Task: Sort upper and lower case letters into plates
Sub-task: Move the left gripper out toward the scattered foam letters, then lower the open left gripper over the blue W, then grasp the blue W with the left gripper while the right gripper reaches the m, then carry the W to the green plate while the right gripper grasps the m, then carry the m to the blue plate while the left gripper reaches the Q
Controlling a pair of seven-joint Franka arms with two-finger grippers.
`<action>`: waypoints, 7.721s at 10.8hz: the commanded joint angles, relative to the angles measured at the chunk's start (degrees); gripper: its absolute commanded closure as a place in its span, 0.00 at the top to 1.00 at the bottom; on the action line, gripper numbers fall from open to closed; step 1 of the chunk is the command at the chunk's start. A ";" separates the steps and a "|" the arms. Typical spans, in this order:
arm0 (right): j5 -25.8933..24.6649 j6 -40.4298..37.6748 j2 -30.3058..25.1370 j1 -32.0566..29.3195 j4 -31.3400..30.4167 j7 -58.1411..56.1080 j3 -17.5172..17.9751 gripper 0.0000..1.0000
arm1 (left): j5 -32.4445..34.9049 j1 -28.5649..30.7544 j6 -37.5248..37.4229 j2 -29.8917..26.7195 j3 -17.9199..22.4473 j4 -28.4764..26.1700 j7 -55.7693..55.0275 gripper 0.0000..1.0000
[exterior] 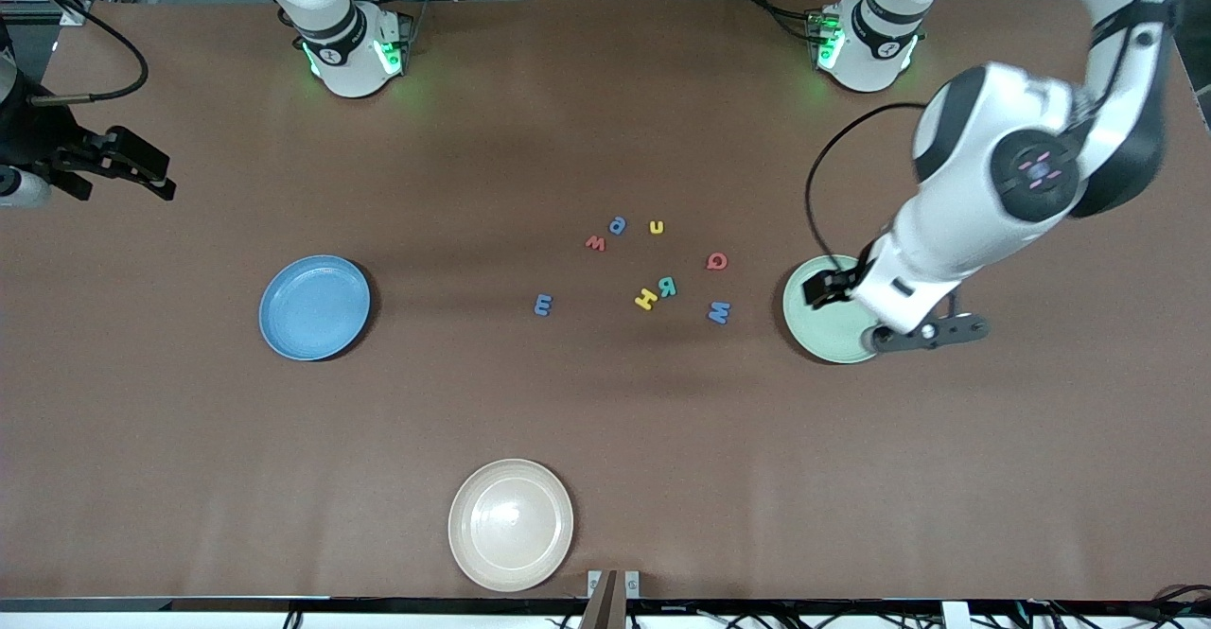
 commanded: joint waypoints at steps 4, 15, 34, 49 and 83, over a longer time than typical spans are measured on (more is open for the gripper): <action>0.26 0.05 -0.16 -0.48 0.32 0.78 0.32 1.00 | -0.70 -4.00 12.01 8.16 0.09 -3.74 -29.16 1.00; 0.97 2.78 0.28 1.54 0.85 0.87 0.76 1.00 | 3.06 -8.67 35.49 13.62 0.71 -16.49 -63.66 1.00; -0.18 25.71 27.43 21.75 0.41 30.46 6.21 1.00 | 11.69 -10.25 35.93 16.70 0.80 -17.81 -73.88 0.02; -1.50 44.06 41.77 30.19 -4.14 44.64 6.21 0.78 | 8.97 3.98 11.59 3.88 0.10 -19.74 -31.34 0.99; -1.14 26.95 33.07 0.26 -4.60 -11.19 7.88 0.00 | 11.16 -0.32 48.06 7.83 -10.80 -38.90 -60.07 0.83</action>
